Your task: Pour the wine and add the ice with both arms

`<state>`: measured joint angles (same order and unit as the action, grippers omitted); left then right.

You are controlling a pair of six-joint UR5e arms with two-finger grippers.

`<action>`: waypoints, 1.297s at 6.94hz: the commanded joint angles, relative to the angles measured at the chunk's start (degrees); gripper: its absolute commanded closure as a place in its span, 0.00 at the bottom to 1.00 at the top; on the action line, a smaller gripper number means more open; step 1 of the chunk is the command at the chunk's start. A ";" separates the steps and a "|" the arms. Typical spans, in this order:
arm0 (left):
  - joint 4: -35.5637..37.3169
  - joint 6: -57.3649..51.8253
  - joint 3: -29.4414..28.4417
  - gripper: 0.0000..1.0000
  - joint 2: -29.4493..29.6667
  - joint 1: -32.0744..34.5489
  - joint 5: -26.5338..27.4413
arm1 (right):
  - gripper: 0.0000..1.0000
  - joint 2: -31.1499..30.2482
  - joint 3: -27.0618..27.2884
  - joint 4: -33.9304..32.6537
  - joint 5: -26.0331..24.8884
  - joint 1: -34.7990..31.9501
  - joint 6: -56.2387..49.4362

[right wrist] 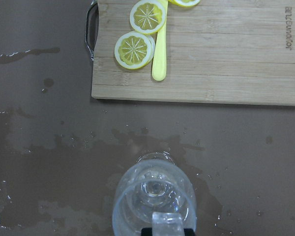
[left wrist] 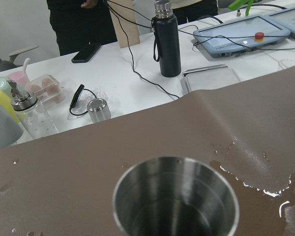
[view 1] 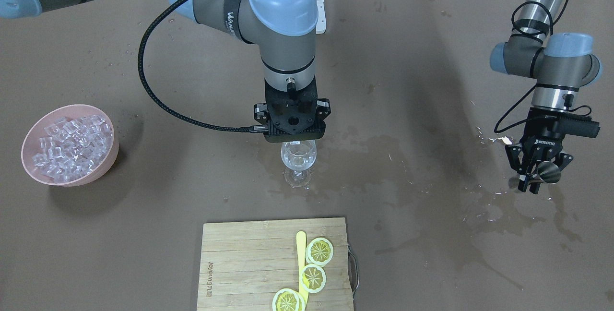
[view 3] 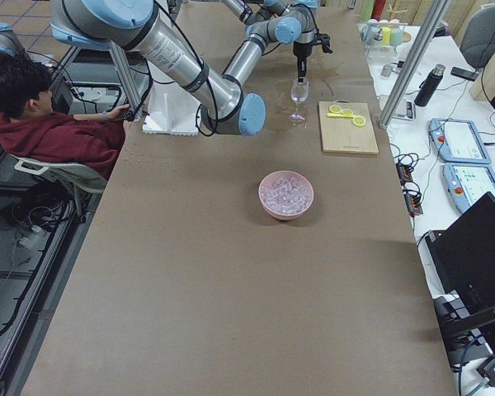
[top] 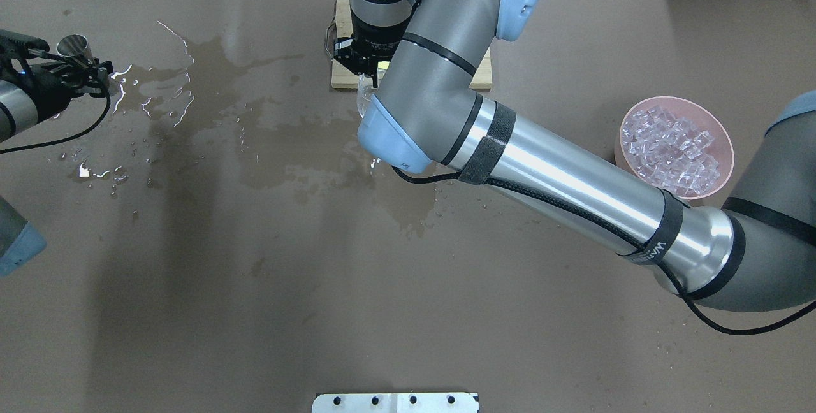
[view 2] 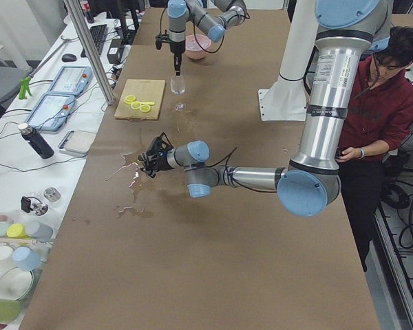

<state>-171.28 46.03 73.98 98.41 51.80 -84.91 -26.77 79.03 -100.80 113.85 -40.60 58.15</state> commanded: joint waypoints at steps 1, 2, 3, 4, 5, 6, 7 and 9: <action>-3.18 2.66 -2.61 1.00 0.38 -0.30 0.45 | 0.82 0.40 -0.02 -0.01 -0.21 0.17 0.21; -3.18 2.66 -3.05 1.00 0.47 -0.38 1.32 | 0.57 0.58 -0.02 0.08 -0.21 0.17 0.21; -2.92 2.66 -4.53 1.00 0.65 -0.47 2.11 | 0.04 0.58 0.15 0.08 -0.30 0.17 0.21; -2.83 2.75 -5.25 1.00 0.65 -0.47 2.12 | 0.03 0.58 0.16 0.08 -0.38 0.17 0.12; -2.74 2.75 -5.34 1.00 0.73 -0.47 2.12 | 0.03 0.50 0.24 0.08 -0.38 0.17 0.12; -2.39 2.66 -5.34 1.00 0.65 -0.47 2.12 | 0.03 0.49 0.51 0.08 -0.30 0.00 -0.14; -2.30 2.23 -6.04 1.00 0.73 -0.56 2.03 | 0.02 0.32 0.68 -0.09 0.23 -1.75 -0.84; -2.39 2.05 -7.18 1.00 0.91 -0.65 2.03 | 0.00 -2.39 1.73 -0.27 3.37 -7.97 -8.01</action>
<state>-173.62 48.18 67.67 99.22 51.20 -82.87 -27.36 80.04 -100.96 115.26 -45.11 54.61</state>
